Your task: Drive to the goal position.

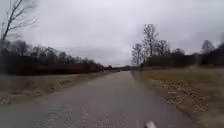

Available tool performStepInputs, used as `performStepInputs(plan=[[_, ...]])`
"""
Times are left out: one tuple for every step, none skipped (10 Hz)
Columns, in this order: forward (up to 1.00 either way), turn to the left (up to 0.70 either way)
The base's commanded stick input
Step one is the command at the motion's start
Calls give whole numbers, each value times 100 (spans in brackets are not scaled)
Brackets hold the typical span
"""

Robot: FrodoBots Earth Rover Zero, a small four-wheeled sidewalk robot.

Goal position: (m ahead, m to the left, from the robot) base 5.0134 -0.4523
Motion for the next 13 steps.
performStepInputs(plan=[[87,0],[87,0],[87,0],[87,0],[87,0],[87,0],[87,0],[87,0],[87,0],[87,0],[87,0],[87,0],[87,-2]])
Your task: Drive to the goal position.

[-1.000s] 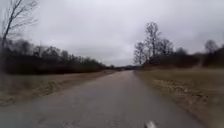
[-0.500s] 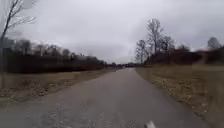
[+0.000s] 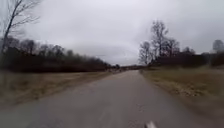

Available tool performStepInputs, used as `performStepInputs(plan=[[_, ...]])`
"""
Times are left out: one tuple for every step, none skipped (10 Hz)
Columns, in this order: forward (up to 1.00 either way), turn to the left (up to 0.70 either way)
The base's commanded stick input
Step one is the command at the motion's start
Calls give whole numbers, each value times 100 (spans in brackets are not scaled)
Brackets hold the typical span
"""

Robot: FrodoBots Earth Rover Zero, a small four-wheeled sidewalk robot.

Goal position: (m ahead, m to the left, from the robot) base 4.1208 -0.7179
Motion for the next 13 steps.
performStepInputs(plan=[[87,-5],[87,-15],[86,-29],[86,-34],[86,-34],[86,-34],[86,-34],[86,-34],[86,-34],[86,-34],[86,-34],[86,-34],[86,-34]])
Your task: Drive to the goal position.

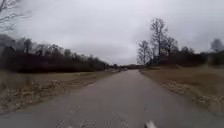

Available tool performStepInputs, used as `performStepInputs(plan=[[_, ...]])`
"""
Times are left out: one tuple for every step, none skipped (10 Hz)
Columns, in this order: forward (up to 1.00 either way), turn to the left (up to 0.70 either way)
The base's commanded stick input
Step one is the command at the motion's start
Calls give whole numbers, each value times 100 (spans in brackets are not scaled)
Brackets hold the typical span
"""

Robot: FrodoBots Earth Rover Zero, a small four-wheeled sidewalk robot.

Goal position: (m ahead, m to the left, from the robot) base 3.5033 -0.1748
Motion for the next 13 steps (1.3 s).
performStepInputs(plan=[[86,-34],[86,-9],[86,0],[86,0],[86,0],[86,-15],[86,-25],[86,-32],[86,-25],[86,-11],[86,-1],[86,-15],[86,-29]])
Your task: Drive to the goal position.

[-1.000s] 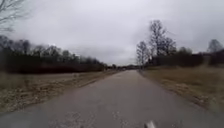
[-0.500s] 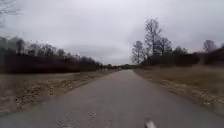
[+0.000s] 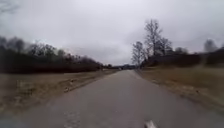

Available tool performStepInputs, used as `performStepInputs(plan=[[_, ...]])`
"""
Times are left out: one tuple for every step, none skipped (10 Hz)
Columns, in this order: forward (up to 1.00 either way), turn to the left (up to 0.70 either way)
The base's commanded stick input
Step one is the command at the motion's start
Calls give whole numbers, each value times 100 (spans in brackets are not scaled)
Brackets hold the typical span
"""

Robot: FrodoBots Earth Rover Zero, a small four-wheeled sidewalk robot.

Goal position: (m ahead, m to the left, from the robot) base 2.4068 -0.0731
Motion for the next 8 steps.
performStepInputs(plan=[[86,-34],[86,-23],[86,0],[86,0],[86,0],[86,0],[86,0],[86,-2]])
